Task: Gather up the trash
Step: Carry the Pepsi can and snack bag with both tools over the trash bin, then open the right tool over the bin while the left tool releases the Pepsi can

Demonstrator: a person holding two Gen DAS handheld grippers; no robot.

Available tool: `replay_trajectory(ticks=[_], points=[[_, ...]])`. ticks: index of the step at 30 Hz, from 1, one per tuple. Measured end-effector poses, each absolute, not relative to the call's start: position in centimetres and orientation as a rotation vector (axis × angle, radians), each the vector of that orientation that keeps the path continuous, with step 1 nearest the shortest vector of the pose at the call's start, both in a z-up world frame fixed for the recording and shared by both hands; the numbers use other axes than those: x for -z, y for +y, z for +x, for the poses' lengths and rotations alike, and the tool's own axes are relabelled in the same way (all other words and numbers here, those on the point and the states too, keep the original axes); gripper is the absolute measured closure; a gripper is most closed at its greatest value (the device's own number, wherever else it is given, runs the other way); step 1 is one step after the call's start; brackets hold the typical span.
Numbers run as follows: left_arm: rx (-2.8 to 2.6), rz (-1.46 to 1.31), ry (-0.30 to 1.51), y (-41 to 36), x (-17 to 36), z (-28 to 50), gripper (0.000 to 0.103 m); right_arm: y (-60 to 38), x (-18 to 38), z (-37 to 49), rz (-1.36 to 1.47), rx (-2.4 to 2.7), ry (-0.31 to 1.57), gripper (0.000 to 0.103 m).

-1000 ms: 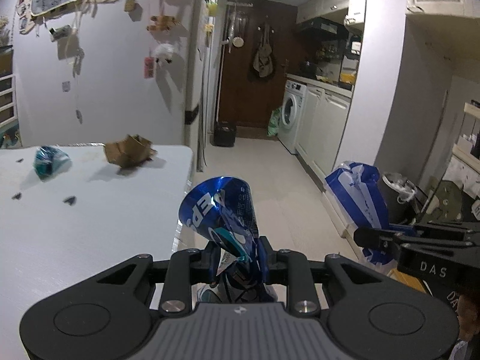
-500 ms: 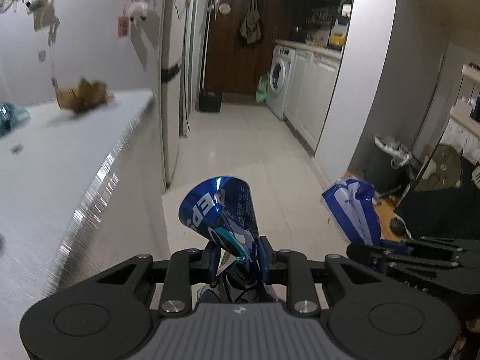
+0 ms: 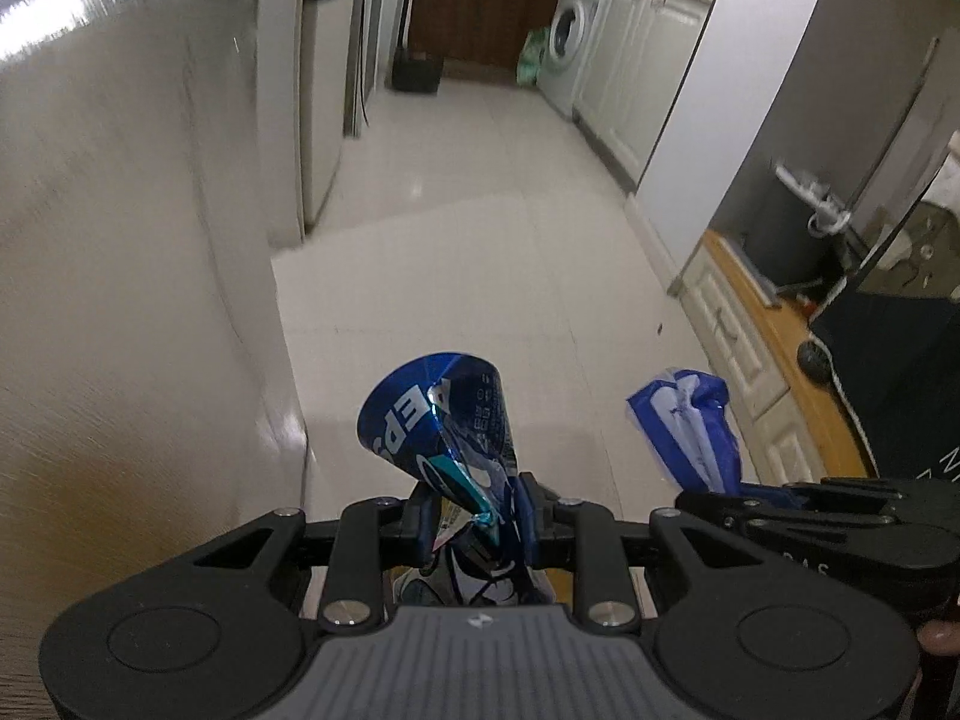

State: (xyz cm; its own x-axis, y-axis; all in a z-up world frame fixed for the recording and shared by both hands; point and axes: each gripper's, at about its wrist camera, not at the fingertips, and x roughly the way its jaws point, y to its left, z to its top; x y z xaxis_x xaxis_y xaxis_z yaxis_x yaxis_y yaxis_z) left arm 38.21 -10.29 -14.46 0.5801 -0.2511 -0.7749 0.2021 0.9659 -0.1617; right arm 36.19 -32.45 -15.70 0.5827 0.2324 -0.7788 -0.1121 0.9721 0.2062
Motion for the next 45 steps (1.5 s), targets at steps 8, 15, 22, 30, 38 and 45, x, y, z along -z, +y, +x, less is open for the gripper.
replay_trajectory(ticks=[8,15,22,30,38,45], points=[[0.275,-0.094,1.026,-11.2,21.9,40.5,0.076,-31.6,22.5,39.9,0.109,-0.247,1.123,0.082],[0.258,-0.134,1.128,-10.6,27.8,42.1,0.076,-31.1,27.6,42.4,0.038,-0.27,1.222,0.079],[0.259,-0.149,1.191,-11.2,31.6,43.4,0.076,-29.9,31.8,45.1,-0.066,-0.297,1.273,0.073],[0.245,-0.165,1.251,-11.1,35.0,43.8,0.076,-29.6,34.6,46.5,-0.068,-0.333,1.307,0.064],[0.247,-0.173,1.277,-11.7,36.4,43.9,0.076,-30.2,34.7,47.5,-0.025,-0.308,1.241,0.031],[0.299,-0.192,1.251,-12.9,36.3,44.5,0.075,-32.3,34.0,47.2,0.051,-0.27,1.244,0.02]])
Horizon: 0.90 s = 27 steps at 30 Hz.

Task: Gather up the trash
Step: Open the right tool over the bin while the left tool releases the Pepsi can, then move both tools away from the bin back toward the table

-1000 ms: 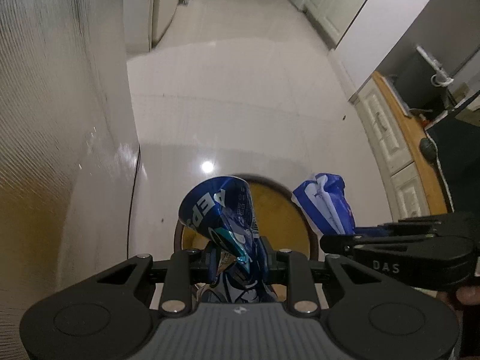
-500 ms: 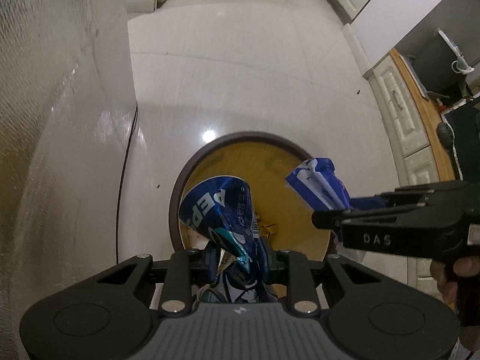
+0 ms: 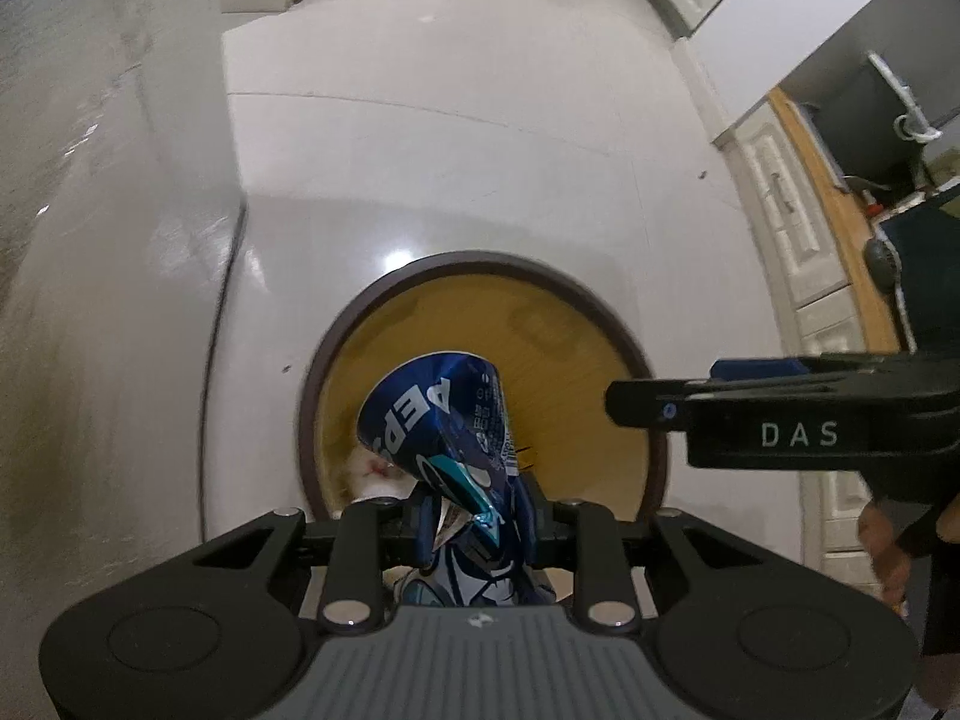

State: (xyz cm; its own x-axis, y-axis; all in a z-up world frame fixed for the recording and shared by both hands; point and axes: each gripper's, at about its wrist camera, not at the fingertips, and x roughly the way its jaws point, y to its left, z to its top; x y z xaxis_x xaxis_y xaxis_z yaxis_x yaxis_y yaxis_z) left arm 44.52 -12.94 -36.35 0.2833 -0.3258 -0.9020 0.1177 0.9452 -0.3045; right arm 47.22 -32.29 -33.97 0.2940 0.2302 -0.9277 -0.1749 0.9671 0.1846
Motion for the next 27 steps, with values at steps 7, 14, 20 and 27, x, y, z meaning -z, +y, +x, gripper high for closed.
replay_trajectory(ticks=[7,14,20,27], points=[[0.296,-0.089,1.306,-15.1,36.9,44.3,0.037,-34.6,34.6,46.4,0.139,-0.228,1.266,0.012],[0.245,-0.023,1.349,-14.5,37.3,43.9,0.023,-35.2,34.7,45.0,0.116,-0.216,1.281,0.012],[0.198,0.001,1.351,-13.3,36.6,43.9,0.014,-35.6,34.6,43.8,0.109,-0.208,1.284,0.005],[0.178,0.017,1.345,-12.4,35.5,43.6,0.004,-35.8,33.8,42.7,0.086,-0.197,1.264,0.0]])
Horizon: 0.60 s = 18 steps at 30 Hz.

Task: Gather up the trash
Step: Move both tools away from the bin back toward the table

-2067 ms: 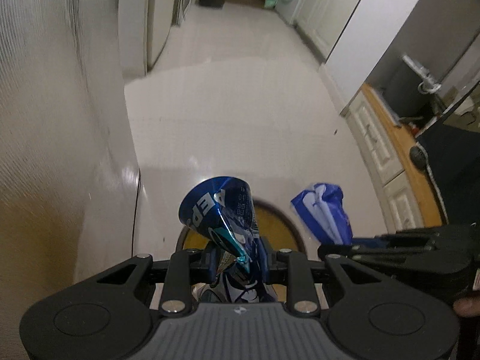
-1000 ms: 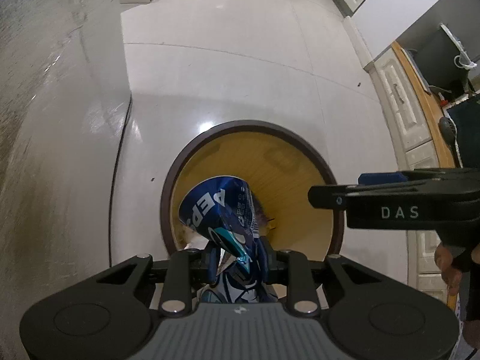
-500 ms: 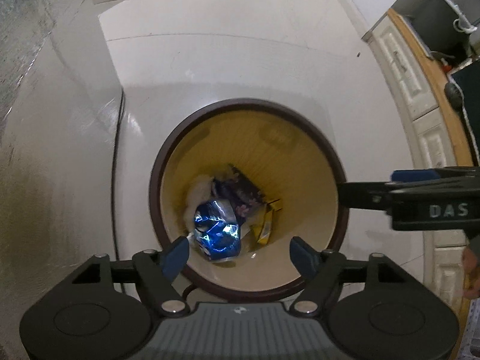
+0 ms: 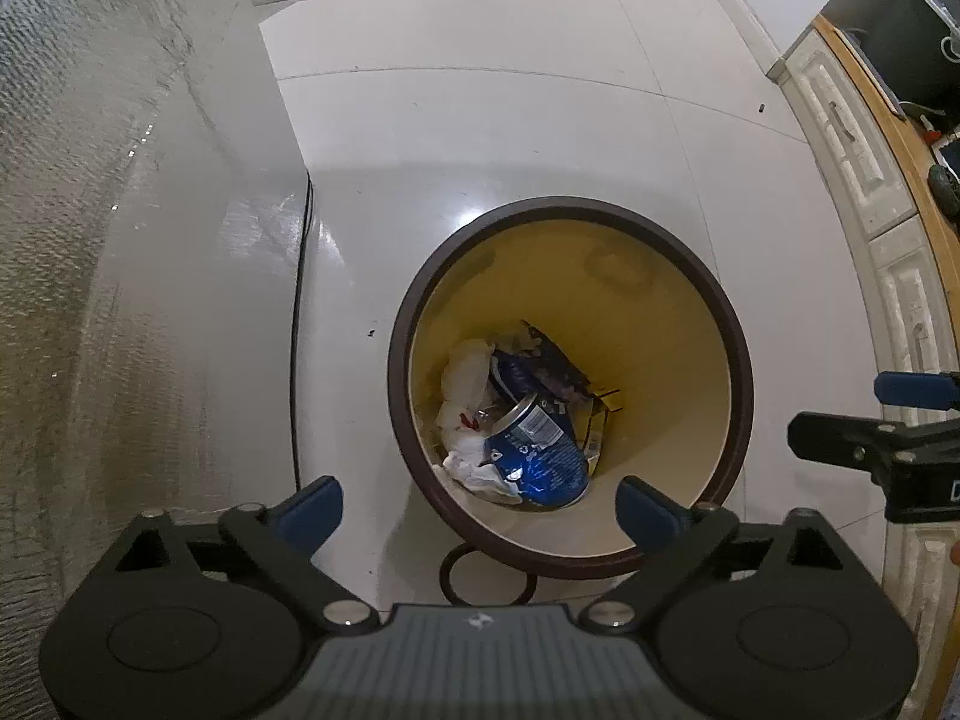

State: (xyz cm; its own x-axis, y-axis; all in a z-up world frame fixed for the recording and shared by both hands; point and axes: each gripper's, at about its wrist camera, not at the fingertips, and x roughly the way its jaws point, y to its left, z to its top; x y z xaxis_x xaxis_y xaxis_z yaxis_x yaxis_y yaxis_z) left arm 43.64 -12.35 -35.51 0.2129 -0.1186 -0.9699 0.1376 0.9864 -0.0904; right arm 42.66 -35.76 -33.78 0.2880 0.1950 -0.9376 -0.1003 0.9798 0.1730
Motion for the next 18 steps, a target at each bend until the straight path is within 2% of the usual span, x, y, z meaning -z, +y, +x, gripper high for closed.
replay_trajectory(ticks=[3,18], points=[[0.176,0.026,1.344,-12.3,34.9,43.3,0.0,-36.0,33.3,42.3,0.093,-0.21,1.266,0.0],[0.164,0.022,1.273,-11.1,30.1,40.7,0.0,-36.8,28.5,38.8,0.079,-0.19,1.189,0.0]])
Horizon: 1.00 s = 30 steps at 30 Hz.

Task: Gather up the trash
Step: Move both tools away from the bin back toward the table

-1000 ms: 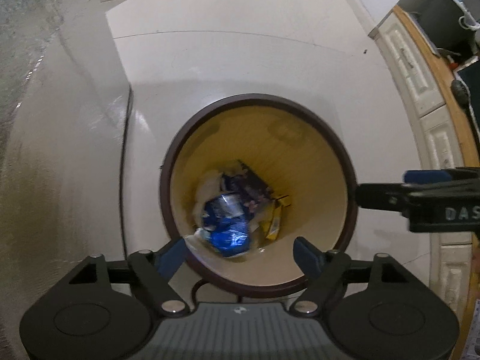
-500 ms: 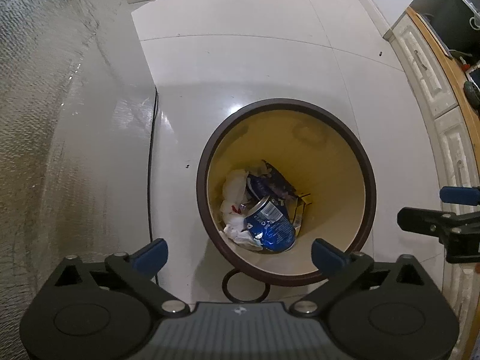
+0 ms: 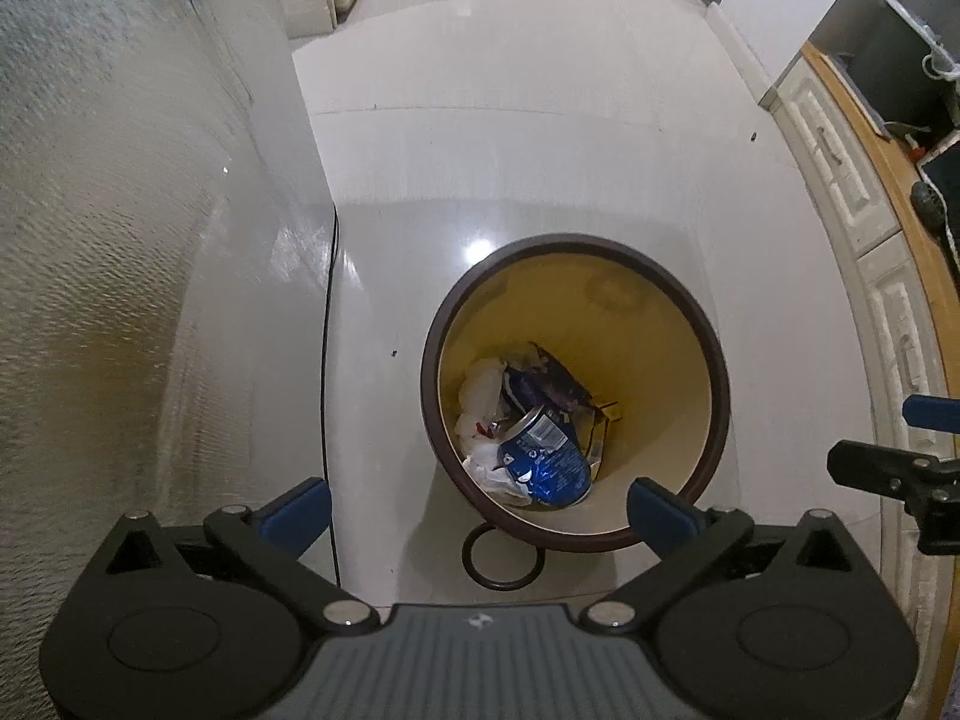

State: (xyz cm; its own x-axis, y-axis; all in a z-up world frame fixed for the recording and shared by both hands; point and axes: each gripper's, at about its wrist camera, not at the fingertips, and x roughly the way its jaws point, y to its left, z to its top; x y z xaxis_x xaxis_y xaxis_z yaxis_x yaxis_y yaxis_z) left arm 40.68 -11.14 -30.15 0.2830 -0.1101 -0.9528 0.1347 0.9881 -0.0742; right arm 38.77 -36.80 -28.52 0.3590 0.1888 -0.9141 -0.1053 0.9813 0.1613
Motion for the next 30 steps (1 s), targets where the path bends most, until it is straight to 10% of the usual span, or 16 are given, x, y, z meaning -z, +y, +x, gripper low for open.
replay_trajectory(ticks=[30], points=[[0.171,-0.002,0.843,-9.3,8.5,32.4,0.0,-38.0,9.6,31.4,0.053,-0.208,0.694,0.0]])
